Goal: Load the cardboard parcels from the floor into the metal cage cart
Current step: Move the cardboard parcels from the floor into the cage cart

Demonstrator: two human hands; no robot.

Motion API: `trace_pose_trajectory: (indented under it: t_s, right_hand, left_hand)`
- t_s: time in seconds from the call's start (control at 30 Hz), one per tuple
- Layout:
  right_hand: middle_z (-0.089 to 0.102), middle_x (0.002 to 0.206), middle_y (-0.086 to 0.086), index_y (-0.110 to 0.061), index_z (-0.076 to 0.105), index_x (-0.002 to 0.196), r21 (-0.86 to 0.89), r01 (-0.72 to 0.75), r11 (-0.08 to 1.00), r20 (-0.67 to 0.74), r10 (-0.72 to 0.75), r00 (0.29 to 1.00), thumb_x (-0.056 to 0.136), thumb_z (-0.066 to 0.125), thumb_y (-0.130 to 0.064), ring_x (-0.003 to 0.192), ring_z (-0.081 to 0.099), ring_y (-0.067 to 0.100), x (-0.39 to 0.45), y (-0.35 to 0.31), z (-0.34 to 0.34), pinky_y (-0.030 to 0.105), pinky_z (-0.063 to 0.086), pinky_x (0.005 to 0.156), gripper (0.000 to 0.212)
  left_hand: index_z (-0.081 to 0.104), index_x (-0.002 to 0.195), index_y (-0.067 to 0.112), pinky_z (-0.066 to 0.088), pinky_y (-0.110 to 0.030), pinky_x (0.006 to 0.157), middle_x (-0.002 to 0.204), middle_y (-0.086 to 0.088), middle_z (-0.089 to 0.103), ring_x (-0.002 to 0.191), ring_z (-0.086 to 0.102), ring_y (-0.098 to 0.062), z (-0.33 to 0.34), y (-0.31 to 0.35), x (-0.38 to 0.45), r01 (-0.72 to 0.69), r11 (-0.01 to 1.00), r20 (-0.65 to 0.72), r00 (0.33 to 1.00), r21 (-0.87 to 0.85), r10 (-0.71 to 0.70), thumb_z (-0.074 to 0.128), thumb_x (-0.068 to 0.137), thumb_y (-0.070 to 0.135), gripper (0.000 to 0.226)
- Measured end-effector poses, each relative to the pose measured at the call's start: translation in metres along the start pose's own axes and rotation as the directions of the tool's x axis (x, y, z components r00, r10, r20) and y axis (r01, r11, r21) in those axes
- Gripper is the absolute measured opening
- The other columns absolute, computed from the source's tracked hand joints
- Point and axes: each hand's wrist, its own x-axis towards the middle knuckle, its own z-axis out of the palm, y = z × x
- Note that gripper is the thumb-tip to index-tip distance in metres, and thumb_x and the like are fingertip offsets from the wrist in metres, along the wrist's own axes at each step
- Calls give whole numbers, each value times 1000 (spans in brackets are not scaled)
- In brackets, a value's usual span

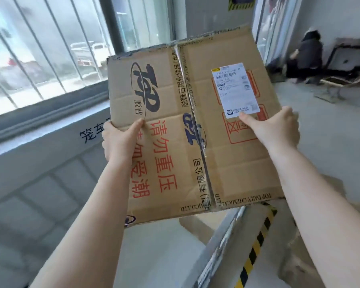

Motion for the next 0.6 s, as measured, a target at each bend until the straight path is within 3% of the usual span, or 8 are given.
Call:
trace_pose_trajectory:
  t_s: [0.13,0.27,0.37,0.53,0.6]
  right_hand:
    - [43,137,18,1,39,132,29,104,994,294,-108,950,65,74,-62,127,42,34,-20,-21,108,44,39,99,98]
    - [41,137,21,5,37,132,-32,159,987,549,-116,828,62,76,-60,128,41,36,-57,-17,208,45,38,102,103]
    - [39,139,22,7,33,134,-126,190,974,714,-44,699,62,79,-58,130,39,36,-91,6,270,45,37,102,107]
    - [44,133,26,13,35,128,-316,238,918,825,142,546,56,82,-58,128,42,37,-135,93,360,45,39,99,112]
    - [43,133,27,15,34,130,-386,265,883,832,210,513,56,82,-58,130,39,36,-145,131,393,44,39,100,114]
  left_hand:
    - [41,129,19,47,-50,97,126,-4,54,118,54,-29,-65,-71,15,146,988,-231,964,58,-129,66,52,67,94]
    - [38,136,16,45,-50,101,133,-7,49,124,50,-30,-106,-151,3,367,928,-368,873,63,-320,72,52,63,102]
    - [37,137,16,43,-51,102,134,-7,49,125,48,-30,-121,-214,-15,506,859,-409,802,75,-436,76,50,60,105]
    - [39,133,22,47,-51,98,129,-5,53,120,53,-28,-111,-332,-42,677,734,-438,676,53,-592,75,42,60,105]
    - [38,136,19,48,-50,98,130,-5,53,120,53,-28,-98,-381,-46,726,686,-410,641,50,-648,81,47,53,104]
